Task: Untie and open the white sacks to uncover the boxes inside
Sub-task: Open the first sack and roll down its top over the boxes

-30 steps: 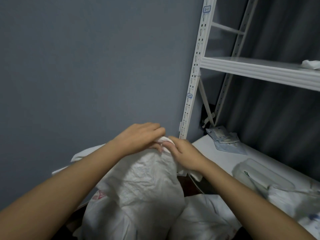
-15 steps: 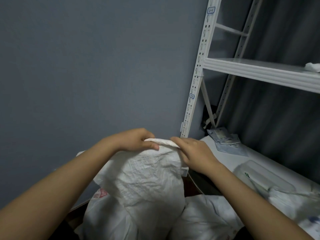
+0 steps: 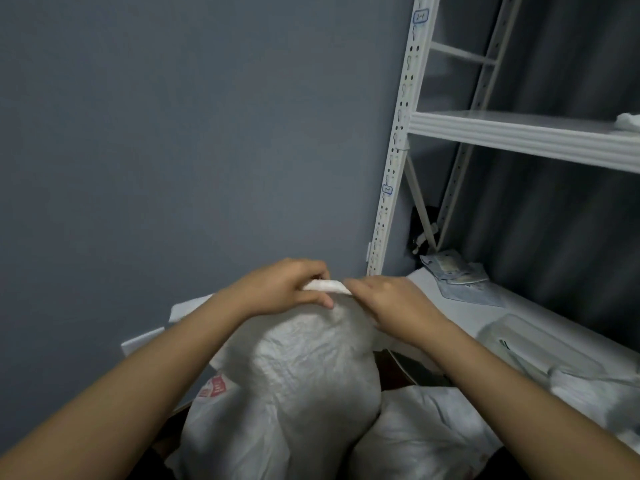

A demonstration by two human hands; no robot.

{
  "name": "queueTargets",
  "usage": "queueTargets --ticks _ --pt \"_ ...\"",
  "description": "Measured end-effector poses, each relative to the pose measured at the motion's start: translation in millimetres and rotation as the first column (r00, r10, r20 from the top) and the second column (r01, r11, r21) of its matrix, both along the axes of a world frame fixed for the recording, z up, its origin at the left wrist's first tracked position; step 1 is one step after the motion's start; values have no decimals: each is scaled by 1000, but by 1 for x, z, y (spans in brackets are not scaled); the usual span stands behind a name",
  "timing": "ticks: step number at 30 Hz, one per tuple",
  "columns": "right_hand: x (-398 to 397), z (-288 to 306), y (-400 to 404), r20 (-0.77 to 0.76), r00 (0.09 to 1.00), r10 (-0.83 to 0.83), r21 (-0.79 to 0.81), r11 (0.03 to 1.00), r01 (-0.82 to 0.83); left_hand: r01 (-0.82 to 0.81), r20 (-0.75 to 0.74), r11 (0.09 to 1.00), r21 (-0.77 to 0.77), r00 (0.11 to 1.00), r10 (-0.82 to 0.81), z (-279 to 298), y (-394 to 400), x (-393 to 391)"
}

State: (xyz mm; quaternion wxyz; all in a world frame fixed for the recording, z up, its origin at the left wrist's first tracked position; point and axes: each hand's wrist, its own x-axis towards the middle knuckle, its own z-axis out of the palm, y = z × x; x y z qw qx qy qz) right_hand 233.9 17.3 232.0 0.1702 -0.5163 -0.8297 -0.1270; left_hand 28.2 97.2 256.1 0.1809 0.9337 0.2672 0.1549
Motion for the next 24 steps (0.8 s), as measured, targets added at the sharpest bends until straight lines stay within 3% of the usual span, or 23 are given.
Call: queueTargets --ticks 1,3,4,5,7,8,9,11,12,13,14,17,18,19,20,22,24 --pt "6 -6 3 135 989 -59 147 988 39 -13 -8 998 -59 1000 12 1 2 -4" --pt "8 -7 2 127 988 -90 269 962 53 -74 -6 988 -136 997 74 2 5 -9" --pt "5 -8 1 59 996 -71 196 979 58 -108 -20 992 -67 994 107 1 5 -11" --pt "1 -2 -2 -58 996 -61 79 995 66 -138 -49 986 97 988 144 0 5 -12" --pt "-1 2 -3 -244 968 -52 -134 991 20 -109 -101 885 453 980 173 -4 3 -12" --pt "-1 2 -3 -215 976 -32 -162 987 -4 -79 -101 856 510 983 151 -7 3 -11" --pt "-1 0 0 -90 996 -19 -147 989 5 -67 -119 873 483 983 141 -8 3 -11" --pt "1 -7 2 166 982 -92 68 994 82 -105 -136 970 218 981 137 -8 8 -15" --pt "3 -11 2 208 969 -132 150 983 102 -120 -137 991 62 982 127 -10 12 -17" --pt "2 -13 1 207 968 -138 155 982 107 -126 -151 992 3 981 125 -12 13 -18" --pt "-1 -12 -1 130 982 -134 85 989 123 -123 -167 991 44 978 129 -14 13 -19" --pt "-9 -4 -2 -139 985 -99 -139 987 79 -46 -86 908 416 992 89 -24 6 -13" --pt "-10 -4 -1 -83 994 -69 -145 988 57 -39 -80 894 447 993 83 -23 5 -11" --pt "-12 -5 1 70 993 -92 -133 986 101 -48 -98 915 401 991 95 -21 5 -11" --pt "-13 -6 0 198 970 -139 -61 986 153 -82 -123 959 271 985 119 -18 7 -14" --pt "-10 -12 0 276 935 -221 64 975 211 -104 -179 988 114 976 124 -16 10 -21" --pt "-10 -19 -6 196 970 -141 -34 988 151 -80 -215 947 313 965 152 -18 7 -21"
